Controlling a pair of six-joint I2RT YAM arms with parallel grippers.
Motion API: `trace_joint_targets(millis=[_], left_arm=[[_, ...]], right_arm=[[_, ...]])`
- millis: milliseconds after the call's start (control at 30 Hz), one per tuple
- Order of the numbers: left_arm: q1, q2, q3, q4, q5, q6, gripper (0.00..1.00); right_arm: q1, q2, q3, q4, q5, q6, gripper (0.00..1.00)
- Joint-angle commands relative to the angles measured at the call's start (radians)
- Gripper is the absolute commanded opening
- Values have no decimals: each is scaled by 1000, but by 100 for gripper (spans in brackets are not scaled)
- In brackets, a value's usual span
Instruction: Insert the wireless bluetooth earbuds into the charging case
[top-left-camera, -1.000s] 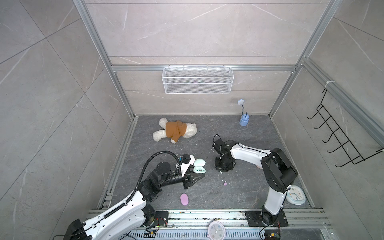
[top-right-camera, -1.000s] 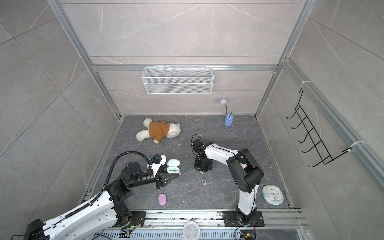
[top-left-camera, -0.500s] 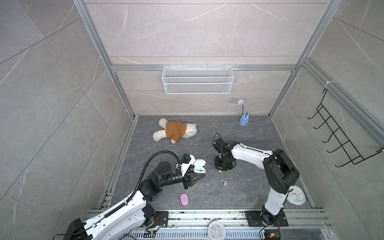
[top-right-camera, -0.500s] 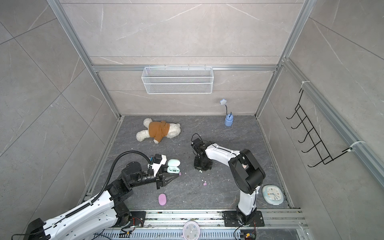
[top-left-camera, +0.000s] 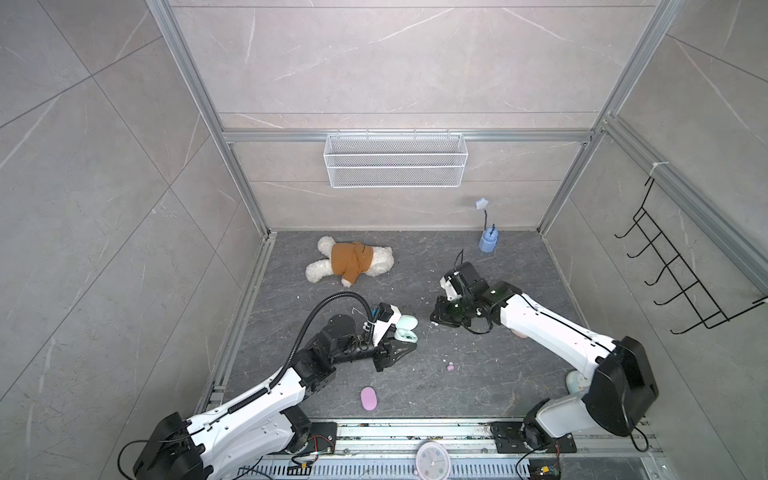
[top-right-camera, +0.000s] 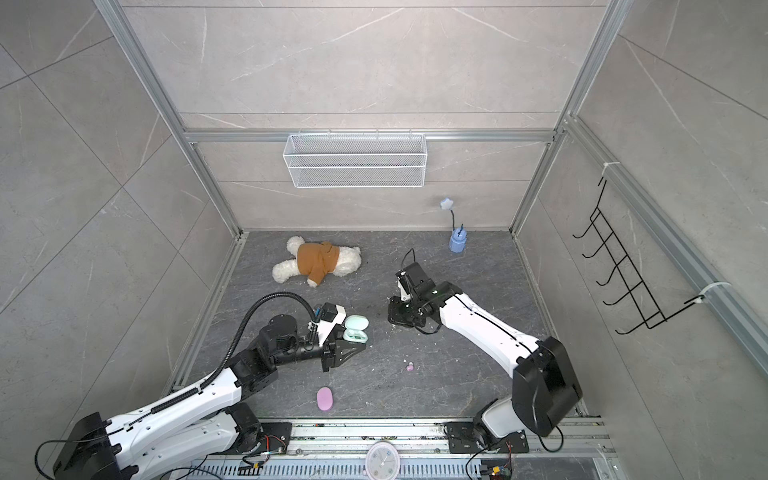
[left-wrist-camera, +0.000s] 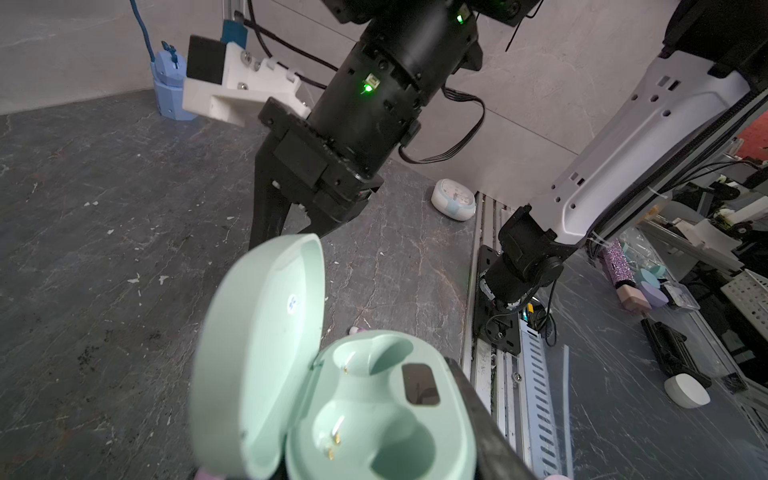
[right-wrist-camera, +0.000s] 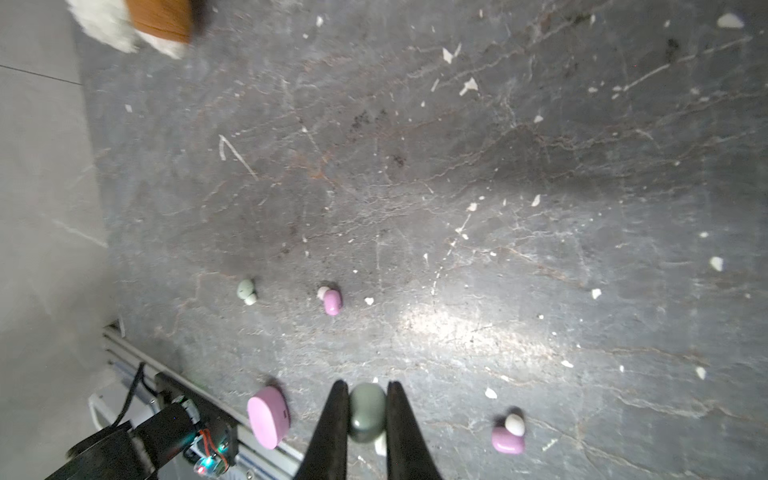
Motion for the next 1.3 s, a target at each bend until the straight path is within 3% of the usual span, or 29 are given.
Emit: trace_joint_targets(millis=[0,500,967,1267], left_arm=[[20,41,55,105,46,33,18],[70,261,173,316,249,13,17],[73,375,240,540,403,-76,19],[70,402,269,633,440,-124,20]], right_arm=[[-23,-97,-18,3,-72,-45,12],[-39,-334,35,-4,-263,-121,12],[-41,-368,132,-38,-408,-148,11],[-40,-359,147,-69,-412,-157,11]])
